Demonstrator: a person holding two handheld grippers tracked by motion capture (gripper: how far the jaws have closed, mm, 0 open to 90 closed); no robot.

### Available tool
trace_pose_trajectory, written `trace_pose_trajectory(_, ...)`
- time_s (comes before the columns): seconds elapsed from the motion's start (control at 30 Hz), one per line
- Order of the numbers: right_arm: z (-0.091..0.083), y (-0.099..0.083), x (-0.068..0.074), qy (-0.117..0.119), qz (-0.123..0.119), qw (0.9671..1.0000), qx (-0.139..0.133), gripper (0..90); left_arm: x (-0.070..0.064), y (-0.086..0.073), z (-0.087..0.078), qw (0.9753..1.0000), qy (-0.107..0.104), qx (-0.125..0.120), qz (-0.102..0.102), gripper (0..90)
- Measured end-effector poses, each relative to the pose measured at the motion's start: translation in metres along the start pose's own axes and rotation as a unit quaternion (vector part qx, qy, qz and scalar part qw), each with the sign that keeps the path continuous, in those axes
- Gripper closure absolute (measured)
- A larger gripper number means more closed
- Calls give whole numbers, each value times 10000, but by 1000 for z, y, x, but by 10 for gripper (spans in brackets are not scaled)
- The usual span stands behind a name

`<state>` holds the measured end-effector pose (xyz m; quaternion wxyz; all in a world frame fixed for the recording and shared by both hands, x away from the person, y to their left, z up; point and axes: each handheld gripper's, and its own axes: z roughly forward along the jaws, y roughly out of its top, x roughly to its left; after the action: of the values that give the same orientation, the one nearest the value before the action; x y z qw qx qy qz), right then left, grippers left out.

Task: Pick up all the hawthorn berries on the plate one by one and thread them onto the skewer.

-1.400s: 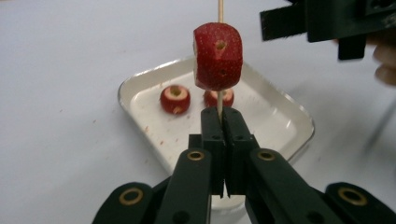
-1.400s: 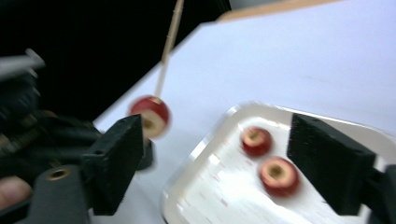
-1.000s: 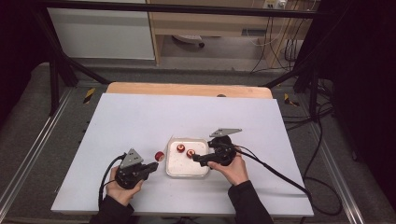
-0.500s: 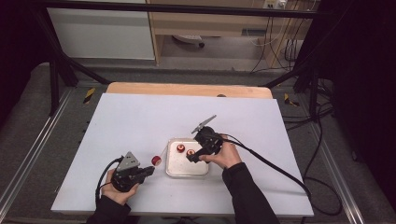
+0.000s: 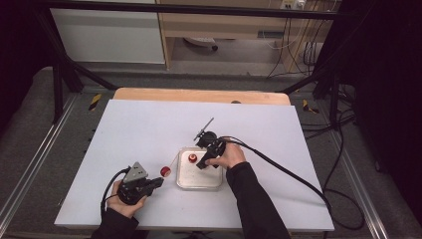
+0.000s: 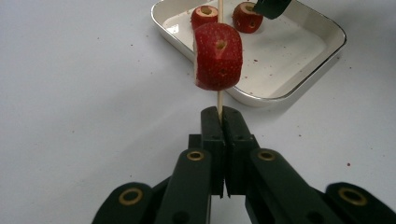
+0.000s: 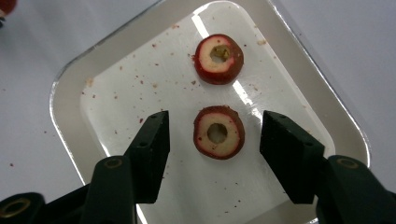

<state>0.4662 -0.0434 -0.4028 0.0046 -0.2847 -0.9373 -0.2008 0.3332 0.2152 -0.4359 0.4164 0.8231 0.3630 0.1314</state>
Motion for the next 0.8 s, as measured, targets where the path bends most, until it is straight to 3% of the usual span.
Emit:
trace_pose_trajectory(0.1,4,1,-2,-5,-29,9999,132,473,0,0,0,10000,-7,3,13,885)
trace_pose_trajectory(0.47,10,2,-6,34,-20,9998,192,582,-1,0,1,10000,-1,4,25,885)
trace_pose_trajectory(0.8,10,2,-5,64,35,9997,216,613,-1,0,0,10000,5,-4,38,885)
